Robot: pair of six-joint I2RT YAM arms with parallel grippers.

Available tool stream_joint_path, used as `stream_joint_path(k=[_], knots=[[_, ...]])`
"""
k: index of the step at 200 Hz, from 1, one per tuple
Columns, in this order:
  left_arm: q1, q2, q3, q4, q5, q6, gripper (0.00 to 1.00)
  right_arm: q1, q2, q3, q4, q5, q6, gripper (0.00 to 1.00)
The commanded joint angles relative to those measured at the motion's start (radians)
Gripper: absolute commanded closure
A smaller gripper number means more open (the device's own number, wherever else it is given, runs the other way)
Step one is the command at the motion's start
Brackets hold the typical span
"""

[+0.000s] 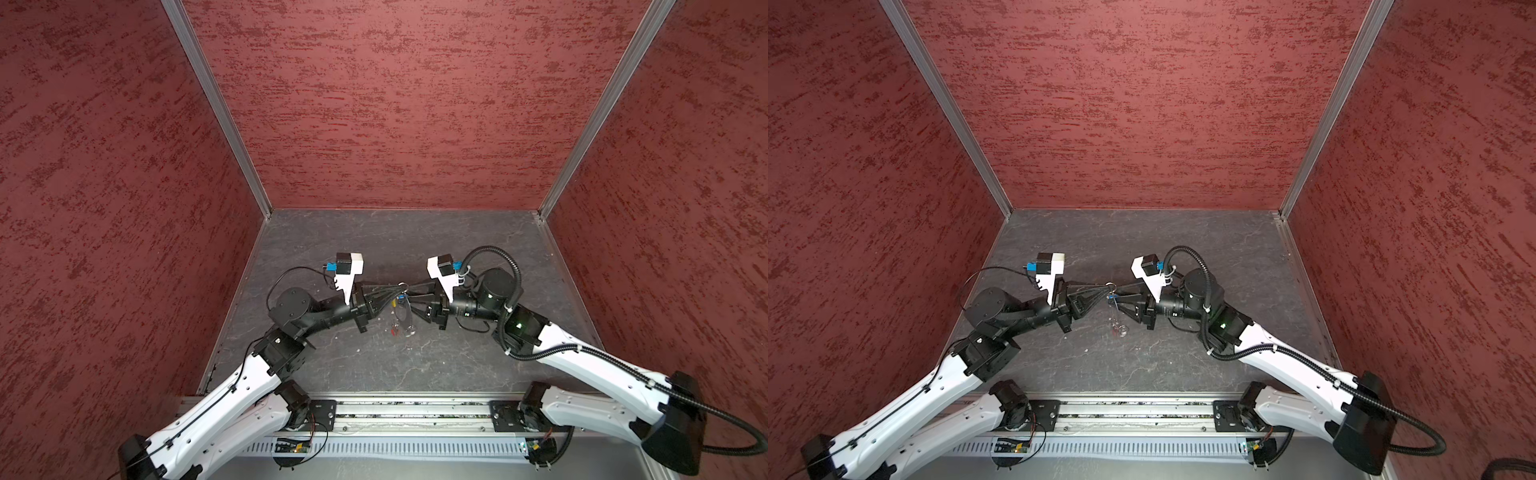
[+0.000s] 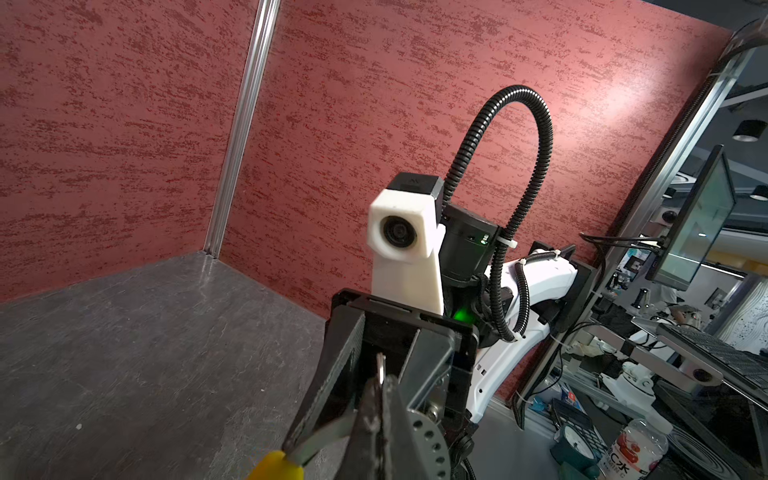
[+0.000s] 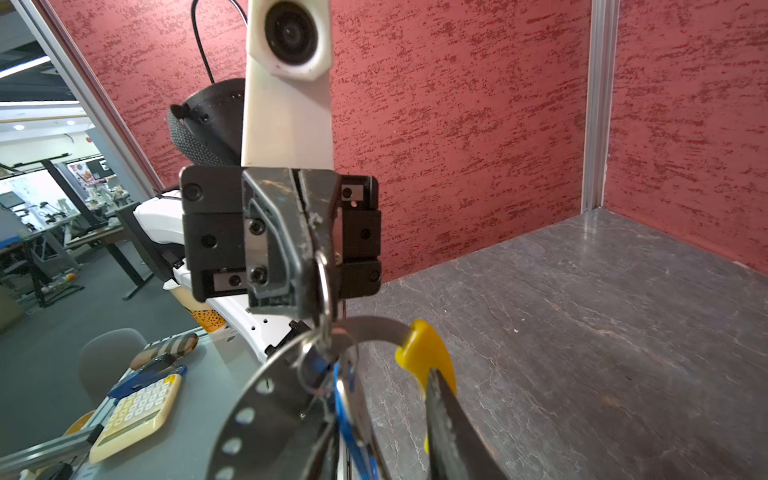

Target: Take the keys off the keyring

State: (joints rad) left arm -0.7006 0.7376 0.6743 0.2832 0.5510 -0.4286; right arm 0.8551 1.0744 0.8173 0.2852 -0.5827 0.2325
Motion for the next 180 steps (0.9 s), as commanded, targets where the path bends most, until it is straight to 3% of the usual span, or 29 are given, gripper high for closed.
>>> stream_joint_path(k=[1, 53, 74, 123, 180], knots=[[-0.004, -0.009, 0.019, -0.011, -0.024, 0.024, 1.0, 0.015, 0.005, 0.038, -0.006, -0.007, -0.028, 0.75], [-0.004, -0.018, 0.027, -0.045, -0.069, 0.034, 1.0, 0.019, -0.006, 0.031, -0.061, 0.019, -0.041, 0.88], [-0.004, -0.012, 0.047, -0.081, -0.071, 0.045, 1.0, 0.019, -0.013, 0.036, -0.103, 0.037, -0.052, 1.0], [-0.005, -0.013, 0.083, -0.185, -0.067, 0.09, 1.0, 0.019, -0.022, 0.098, -0.285, 0.09, -0.103, 1.0], [-0.003, -0.038, 0.098, -0.25, 0.013, 0.143, 1.0, 0.019, -0.017, 0.238, -0.537, 0.163, -0.258, 1.0]])
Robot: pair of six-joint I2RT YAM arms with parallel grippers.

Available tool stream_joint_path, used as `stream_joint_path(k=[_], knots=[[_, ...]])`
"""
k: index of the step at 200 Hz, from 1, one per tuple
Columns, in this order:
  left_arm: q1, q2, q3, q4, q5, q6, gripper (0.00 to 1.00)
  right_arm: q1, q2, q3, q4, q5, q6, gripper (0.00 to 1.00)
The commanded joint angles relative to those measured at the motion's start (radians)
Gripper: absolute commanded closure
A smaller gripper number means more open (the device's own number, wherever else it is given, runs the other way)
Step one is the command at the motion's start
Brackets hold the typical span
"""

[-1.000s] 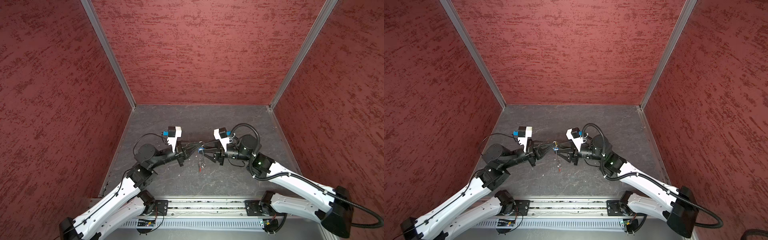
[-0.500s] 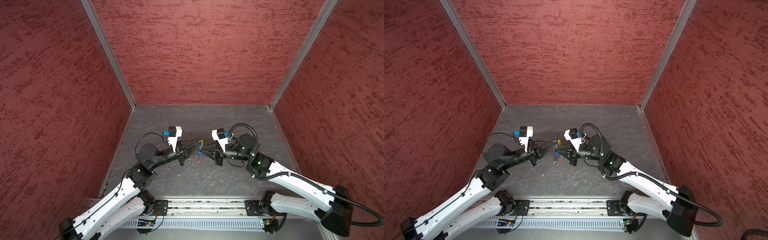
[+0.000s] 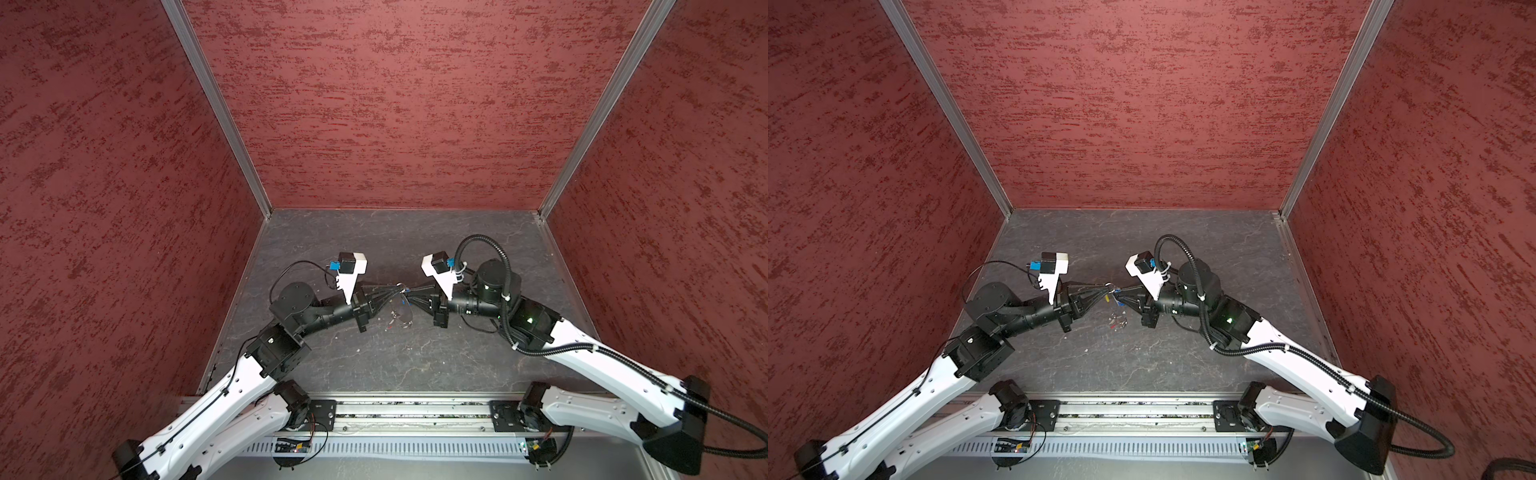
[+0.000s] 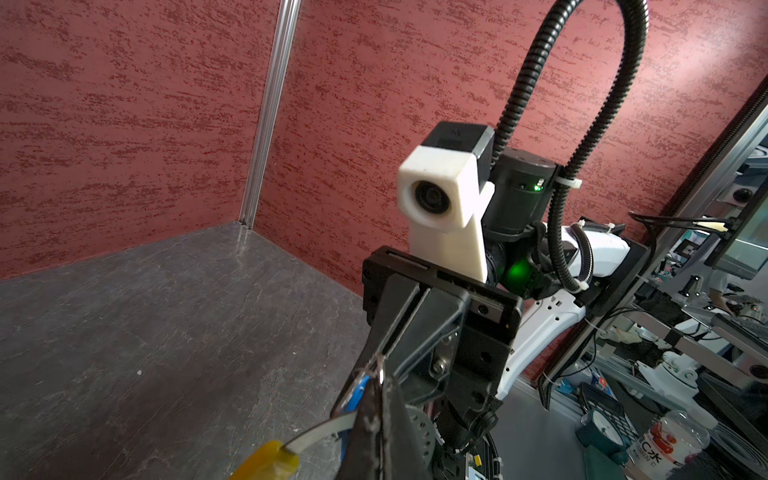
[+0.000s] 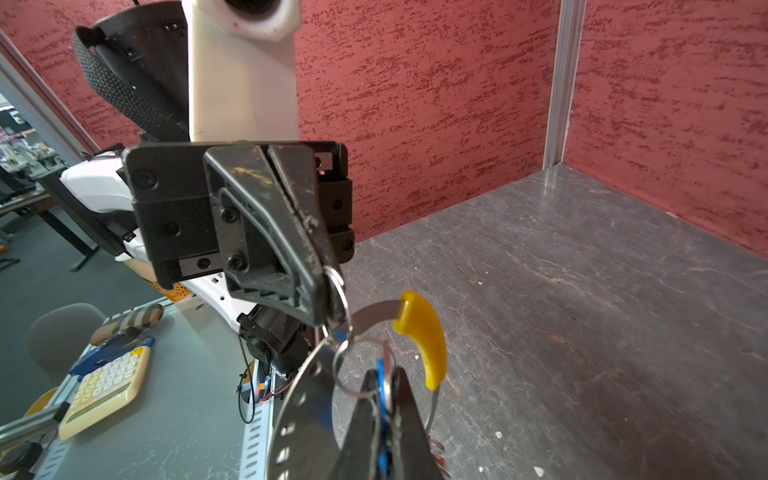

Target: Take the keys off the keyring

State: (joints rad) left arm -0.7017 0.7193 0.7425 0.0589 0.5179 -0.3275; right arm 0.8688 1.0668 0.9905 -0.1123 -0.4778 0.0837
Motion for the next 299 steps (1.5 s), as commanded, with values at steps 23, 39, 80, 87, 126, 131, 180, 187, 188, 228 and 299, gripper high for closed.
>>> stream_joint_path(k=[23, 39, 80, 87, 126, 131, 180, 187, 188, 228, 299], knots=[[0.004, -0.024, 0.033, -0.029, 0.082, 0.042, 1.0, 0.005, -0.005, 0.106, -0.21, 0.075, -0.168, 1.0], [0.014, -0.026, 0.033, -0.018, 0.132, 0.033, 1.0, 0.006, -0.006, 0.124, -0.242, 0.08, -0.204, 1.0], [0.04, -0.015, 0.007, 0.098, 0.302, -0.029, 1.0, 0.006, -0.026, 0.143, -0.259, 0.088, -0.274, 1.0], [0.041, -0.012, 0.005, 0.115, 0.324, -0.043, 1.0, 0.006, -0.028, 0.147, -0.261, 0.086, -0.287, 1.0], [0.053, 0.005, 0.001, 0.17, 0.403, -0.098, 1.0, 0.006, -0.021, 0.192, -0.286, 0.06, -0.34, 1.0], [0.054, 0.006, -0.001, 0.183, 0.412, -0.107, 1.0, 0.005, -0.019, 0.197, -0.291, 0.059, -0.348, 1.0], [0.062, 0.026, -0.02, 0.292, 0.502, -0.186, 1.0, 0.006, 0.008, 0.27, -0.336, 0.021, -0.417, 1.0], [0.064, 0.029, -0.023, 0.313, 0.511, -0.201, 1.0, 0.005, 0.014, 0.283, -0.343, 0.009, -0.427, 1.0], [0.064, 0.03, -0.024, 0.316, 0.513, -0.203, 1.0, 0.005, 0.015, 0.284, -0.344, 0.008, -0.427, 1.0], [0.064, 0.063, -0.038, 0.462, 0.565, -0.29, 1.0, 0.006, 0.043, 0.316, -0.36, -0.017, -0.464, 1.0], [0.066, 0.098, -0.073, 0.684, 0.549, -0.427, 1.0, 0.006, 0.047, 0.245, -0.274, -0.077, -0.427, 1.0]])
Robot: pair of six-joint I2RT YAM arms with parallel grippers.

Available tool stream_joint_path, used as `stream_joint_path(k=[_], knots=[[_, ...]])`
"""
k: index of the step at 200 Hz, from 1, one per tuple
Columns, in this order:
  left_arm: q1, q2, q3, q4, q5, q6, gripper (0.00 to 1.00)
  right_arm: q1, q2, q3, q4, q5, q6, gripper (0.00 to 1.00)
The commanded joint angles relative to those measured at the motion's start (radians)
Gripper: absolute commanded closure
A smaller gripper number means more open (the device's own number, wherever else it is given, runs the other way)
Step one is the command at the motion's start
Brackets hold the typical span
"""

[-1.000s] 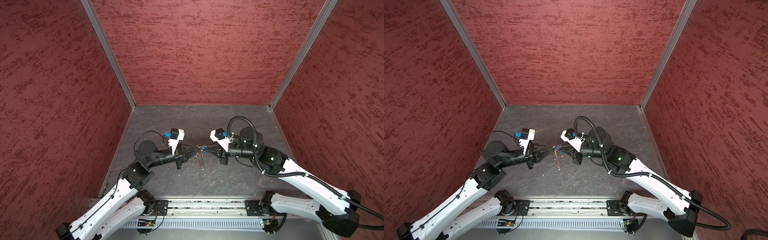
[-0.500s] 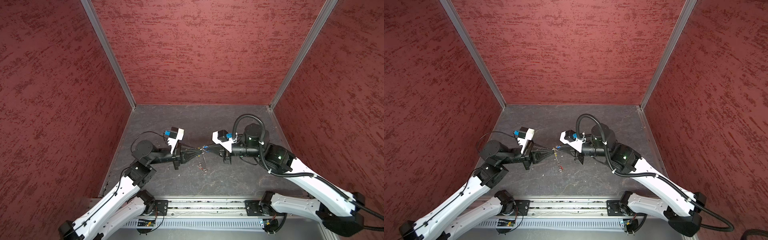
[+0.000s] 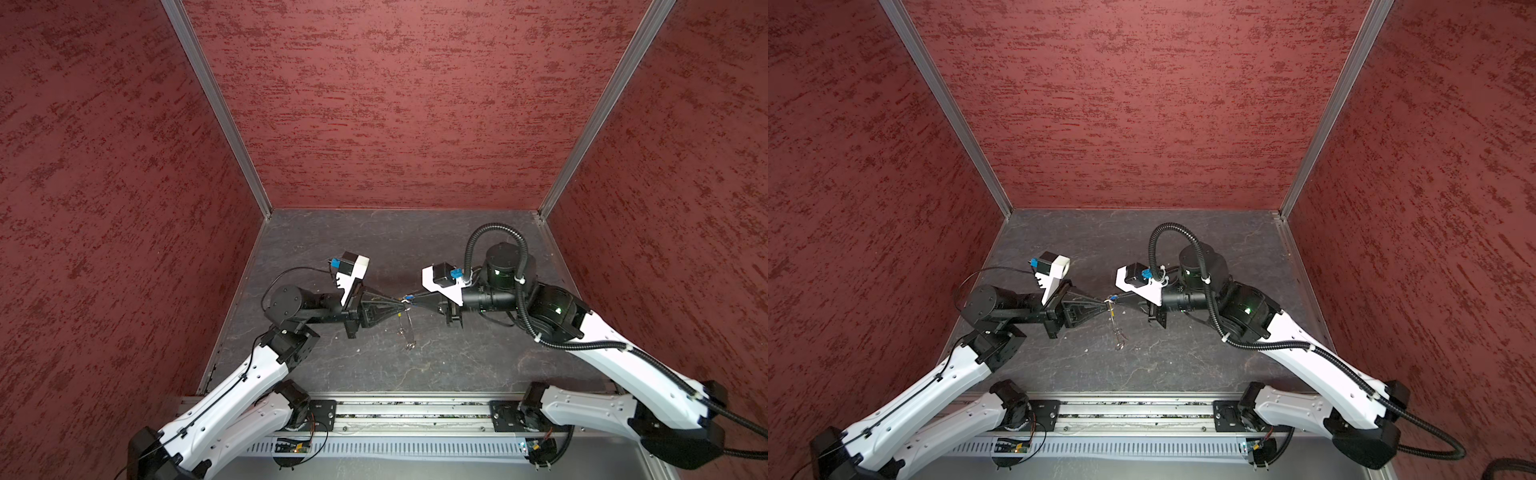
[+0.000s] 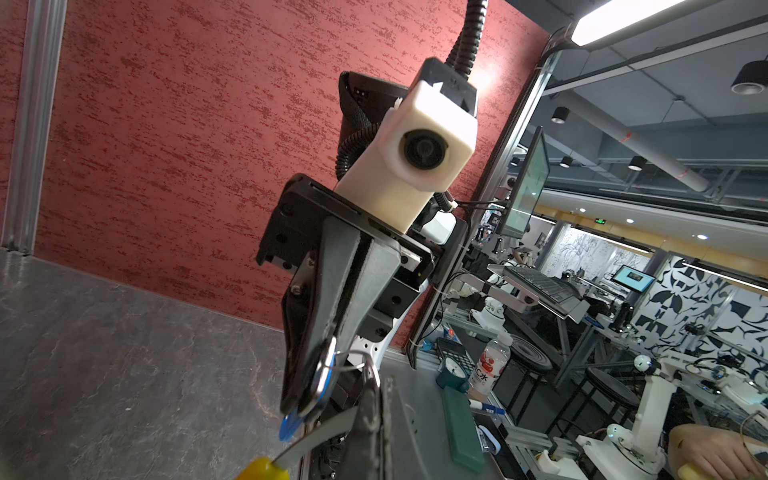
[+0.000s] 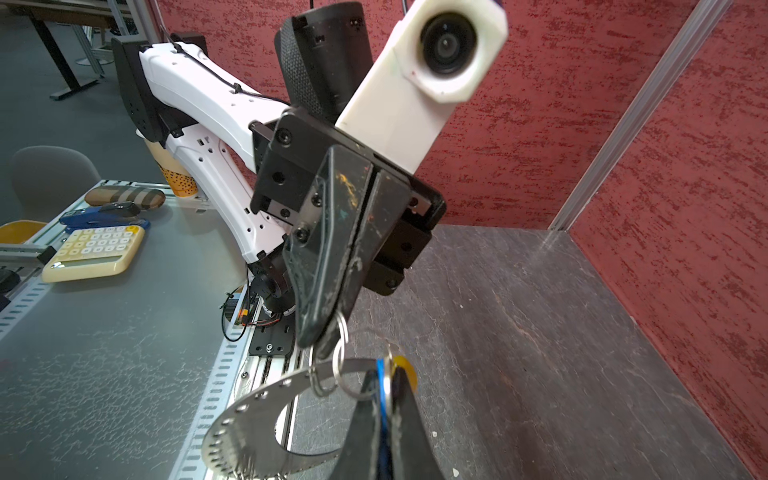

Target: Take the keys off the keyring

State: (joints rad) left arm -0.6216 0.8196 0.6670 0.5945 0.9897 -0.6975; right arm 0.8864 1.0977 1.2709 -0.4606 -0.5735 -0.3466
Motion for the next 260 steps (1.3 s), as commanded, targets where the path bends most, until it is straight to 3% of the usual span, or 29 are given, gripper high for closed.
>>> stream_joint_path(k=[1, 73, 96, 127, 152, 183, 192, 213, 230, 260], knots=[[-0.015, -0.002, 0.002, 0.149, 0.077, -0.058, 1.0, -0.012, 0.016, -0.039, 0.076, 0.017, 0.007, 1.0], [-0.01, -0.019, -0.004, 0.163, -0.011, -0.066, 1.0, -0.009, -0.023, -0.162, 0.2, -0.019, 0.099, 1.0], [-0.016, -0.065, 0.012, 0.006, -0.092, 0.051, 1.0, -0.009, -0.036, -0.202, 0.252, -0.024, 0.152, 1.0], [-0.071, -0.155, 0.018, -0.229, -0.313, 0.272, 1.0, -0.005, -0.039, -0.244, 0.321, 0.017, 0.248, 1.0], [-0.111, -0.176, -0.013, -0.209, -0.383, 0.349, 1.0, 0.003, -0.032, -0.266, 0.356, 0.052, 0.305, 1.0], [-0.116, -0.15, -0.038, -0.135, -0.342, 0.369, 1.0, 0.018, -0.034, -0.284, 0.388, 0.112, 0.361, 1.0], [-0.117, -0.146, -0.037, -0.135, -0.319, 0.374, 1.0, 0.018, -0.041, -0.287, 0.386, 0.122, 0.367, 0.93], [-0.116, -0.139, -0.025, -0.154, -0.284, 0.387, 1.0, 0.018, -0.075, -0.304, 0.391, 0.165, 0.384, 0.65], [-0.116, -0.143, -0.026, -0.174, -0.29, 0.401, 1.0, 0.018, -0.109, -0.317, 0.393, 0.185, 0.397, 0.54], [-0.111, -0.145, -0.033, -0.193, -0.315, 0.411, 1.0, 0.018, -0.181, -0.347, 0.423, 0.208, 0.417, 0.45]])
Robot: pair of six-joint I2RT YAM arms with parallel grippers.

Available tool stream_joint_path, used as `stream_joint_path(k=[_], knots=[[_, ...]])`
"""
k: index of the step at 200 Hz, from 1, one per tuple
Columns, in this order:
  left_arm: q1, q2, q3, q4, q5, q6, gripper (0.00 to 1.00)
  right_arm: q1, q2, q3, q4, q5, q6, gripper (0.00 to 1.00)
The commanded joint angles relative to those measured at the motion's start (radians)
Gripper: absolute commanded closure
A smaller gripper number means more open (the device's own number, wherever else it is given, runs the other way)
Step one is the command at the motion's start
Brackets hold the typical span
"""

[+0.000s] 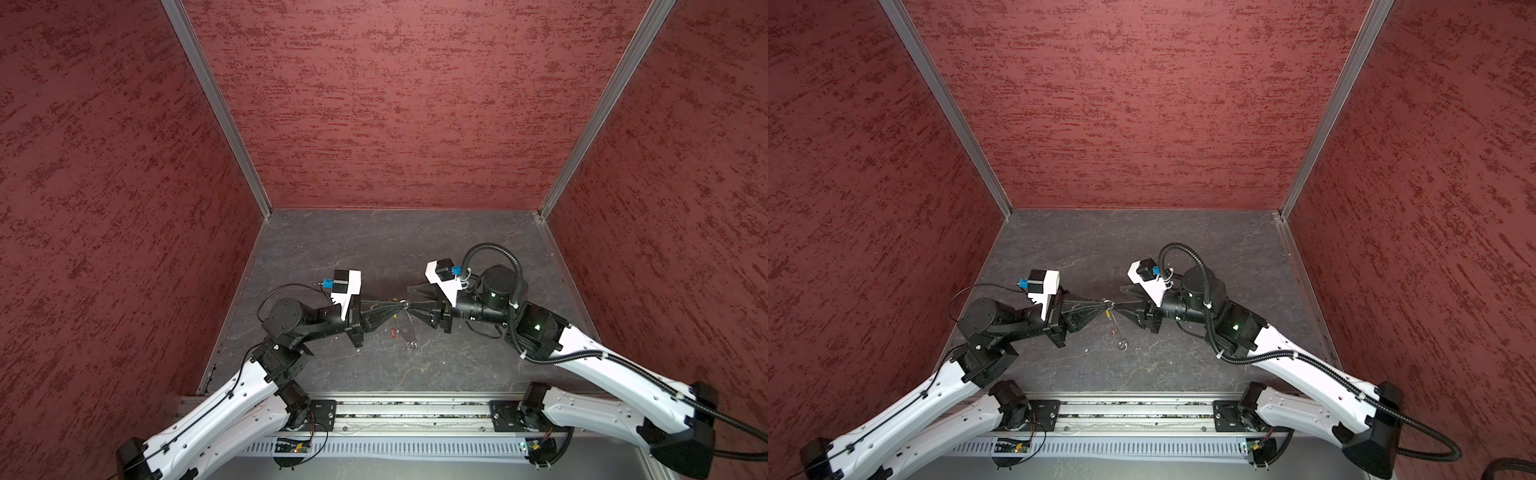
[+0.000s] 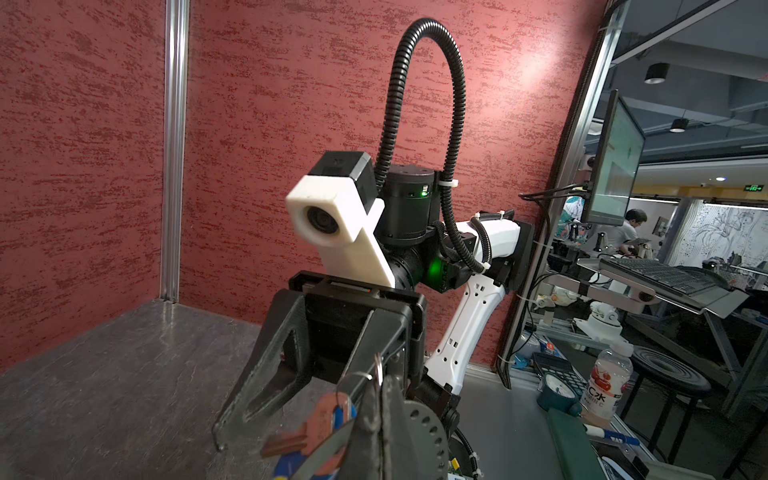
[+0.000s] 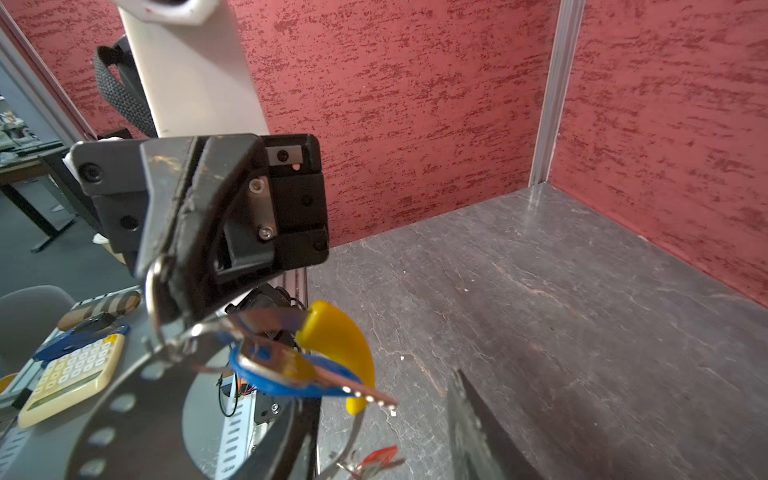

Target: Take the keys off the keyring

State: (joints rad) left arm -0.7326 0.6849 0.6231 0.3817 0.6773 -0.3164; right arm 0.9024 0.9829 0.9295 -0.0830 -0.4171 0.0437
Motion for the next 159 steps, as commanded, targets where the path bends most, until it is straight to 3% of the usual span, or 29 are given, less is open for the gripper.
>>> stream_joint_path(k=[1, 30, 74, 99, 159], knots=[[0.001, -0.009, 0.011, 0.021, -0.004, 0.03, 1.0, 0.003, -0.068, -0.005, 0.046, 0.051, 0.027, 0.45], [0.006, 0.009, 0.012, 0.025, -0.003, 0.02, 1.0, 0.002, -0.098, -0.003, 0.11, 0.005, 0.05, 0.42], [0.006, 0.009, 0.014, 0.021, -0.01, 0.01, 1.0, 0.002, -0.075, -0.036, 0.364, -0.076, 0.164, 0.42], [0.006, 0.007, 0.013, 0.015, -0.02, 0.004, 1.0, 0.003, -0.041, -0.01, 0.353, -0.14, 0.177, 0.45], [0.007, 0.011, 0.013, 0.013, -0.037, -0.004, 1.0, 0.002, -0.022, -0.024, 0.301, -0.172, 0.186, 0.57]])
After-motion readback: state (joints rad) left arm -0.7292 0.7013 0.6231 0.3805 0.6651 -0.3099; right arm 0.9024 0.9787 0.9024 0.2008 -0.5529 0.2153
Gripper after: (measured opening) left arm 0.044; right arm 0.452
